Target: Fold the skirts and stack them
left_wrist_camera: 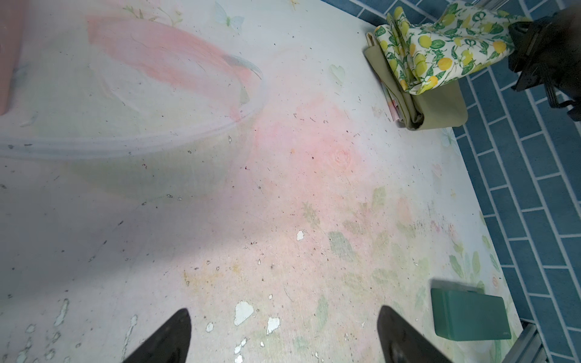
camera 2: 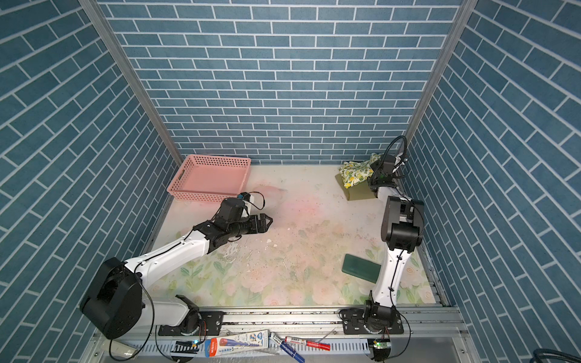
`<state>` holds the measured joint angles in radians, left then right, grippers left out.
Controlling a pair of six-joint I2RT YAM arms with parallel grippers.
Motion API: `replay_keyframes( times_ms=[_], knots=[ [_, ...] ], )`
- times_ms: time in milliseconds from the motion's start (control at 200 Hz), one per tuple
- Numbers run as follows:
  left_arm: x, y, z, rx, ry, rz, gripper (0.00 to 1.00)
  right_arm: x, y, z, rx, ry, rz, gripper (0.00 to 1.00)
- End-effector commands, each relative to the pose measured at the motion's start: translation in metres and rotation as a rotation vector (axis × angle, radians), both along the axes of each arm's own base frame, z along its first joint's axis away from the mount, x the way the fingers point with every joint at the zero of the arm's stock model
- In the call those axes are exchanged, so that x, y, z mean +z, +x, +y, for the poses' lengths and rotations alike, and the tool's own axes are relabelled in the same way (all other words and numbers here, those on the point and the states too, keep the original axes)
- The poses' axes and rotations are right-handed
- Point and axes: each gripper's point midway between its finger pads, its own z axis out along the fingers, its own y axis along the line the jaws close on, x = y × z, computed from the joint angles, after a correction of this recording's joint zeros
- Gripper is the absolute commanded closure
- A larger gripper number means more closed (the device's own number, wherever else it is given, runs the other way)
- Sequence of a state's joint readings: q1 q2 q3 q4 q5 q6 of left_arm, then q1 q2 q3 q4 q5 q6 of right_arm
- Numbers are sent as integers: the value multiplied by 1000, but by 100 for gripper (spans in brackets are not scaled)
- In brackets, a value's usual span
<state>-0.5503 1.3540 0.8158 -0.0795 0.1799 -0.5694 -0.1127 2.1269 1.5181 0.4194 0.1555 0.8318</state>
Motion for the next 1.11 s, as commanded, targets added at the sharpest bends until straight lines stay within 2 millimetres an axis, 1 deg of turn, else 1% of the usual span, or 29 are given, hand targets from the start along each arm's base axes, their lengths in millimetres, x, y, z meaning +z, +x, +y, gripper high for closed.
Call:
replay_keyframes(
  times_ms=[0,30,75,145,255,290,345,380,435,475,530,570,590,635,665,680,700,760,820,935,1045,1100],
  knots=[
    [13,3,1,12,-2,-27,7,20,-3,-4,43,74,-59,100],
    [13,3,1,14,-3,-25,7,13,-2,-5,65,94,-44,100],
    [12,2,1,14,-3,-25,7,6,-3,-8,82,107,-31,100],
    [11,3,2,21,2,-25,7,-5,-8,-12,86,108,3,100],
    [9,2,4,28,7,-22,7,-20,-16,-8,115,122,54,100],
    [8,2,5,32,9,-23,7,-25,-19,-8,116,126,77,91],
    [8,3,7,43,14,-22,7,-32,-24,-6,117,130,118,71],
    [9,3,7,46,17,-23,7,-35,-28,-6,117,132,146,61],
    [12,4,9,54,23,-33,7,-39,-36,-8,100,127,199,51],
    [15,5,12,66,28,-42,6,-38,-41,-7,102,114,229,43],
    [21,7,16,82,44,-58,6,-36,-50,-9,86,103,278,37],
    [26,10,20,99,59,-74,5,-32,-57,-12,71,91,294,33],
    [28,11,23,115,71,-79,3,-30,-60,-13,63,82,303,32],
    [33,14,29,141,89,-93,0,-25,-69,-16,41,67,332,30],
    [35,16,33,158,103,-99,0,-21,-73,-17,35,54,353,29],
    [36,17,34,166,109,-102,0,-19,-75,-18,32,46,360,25],
    [38,19,37,177,117,-106,0,-16,-78,-19,24,35,373,24],
    [44,22,43,212,134,-120,0,-6,-85,-20,20,11,381,22],
    [51,25,52,247,157,-142,0,7,-94,-19,18,-25,383,20],
    [66,30,75,328,240,-187,0,37,-113,-7,39,-143,370,18],
    [86,32,108,451,312,-267,1,64,-138,6,74,-280,343,15],
    [97,31,125,508,330,-325,0,73,-151,14,102,-353,324,14]
  ],
)
